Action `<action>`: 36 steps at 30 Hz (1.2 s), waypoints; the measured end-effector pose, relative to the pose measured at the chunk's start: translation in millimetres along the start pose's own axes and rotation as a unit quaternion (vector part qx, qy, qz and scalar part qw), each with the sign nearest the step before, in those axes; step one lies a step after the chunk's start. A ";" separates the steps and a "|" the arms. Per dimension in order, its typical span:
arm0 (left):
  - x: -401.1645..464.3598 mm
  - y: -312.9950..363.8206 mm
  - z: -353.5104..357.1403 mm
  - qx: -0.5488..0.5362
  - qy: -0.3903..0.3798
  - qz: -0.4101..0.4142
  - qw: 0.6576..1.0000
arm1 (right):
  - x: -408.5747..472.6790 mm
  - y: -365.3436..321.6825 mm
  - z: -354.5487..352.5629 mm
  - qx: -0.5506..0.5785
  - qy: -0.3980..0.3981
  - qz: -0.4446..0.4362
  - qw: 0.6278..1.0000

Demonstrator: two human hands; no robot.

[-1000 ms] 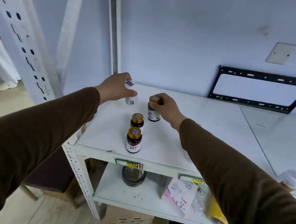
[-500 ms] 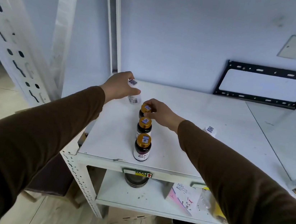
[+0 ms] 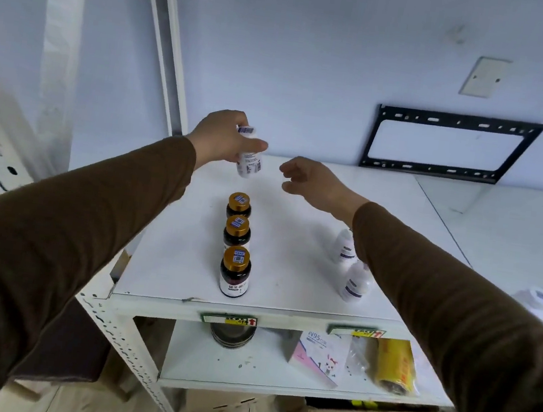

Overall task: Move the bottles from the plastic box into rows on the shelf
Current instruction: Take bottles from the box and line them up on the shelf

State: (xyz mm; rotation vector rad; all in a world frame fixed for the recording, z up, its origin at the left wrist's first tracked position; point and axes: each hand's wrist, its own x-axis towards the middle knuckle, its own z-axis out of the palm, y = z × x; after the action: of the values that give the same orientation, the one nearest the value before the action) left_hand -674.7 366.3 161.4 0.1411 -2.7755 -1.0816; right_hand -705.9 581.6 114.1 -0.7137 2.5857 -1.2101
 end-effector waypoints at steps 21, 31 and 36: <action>20.8 112.3 171.3 0.026 -0.164 -0.051 0.985 | -94.3 141.4 -135.0 -0.182 0.020 0.032 0.983; 22.5 109.1 208.0 0.148 -0.134 -0.106 0.974 | -91.6 181.9 -144.5 -0.194 -0.039 -0.023 0.980; 21.3 114.8 213.4 0.192 -0.129 -0.104 0.967 | -91.4 185.0 -143.0 -0.190 -0.050 -0.029 0.980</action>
State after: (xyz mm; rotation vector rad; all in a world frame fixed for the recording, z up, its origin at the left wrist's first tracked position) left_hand -737.9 589.1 86.8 0.3685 -3.2401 -0.6198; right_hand -743.0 824.6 63.0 -0.8991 2.7551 -0.6730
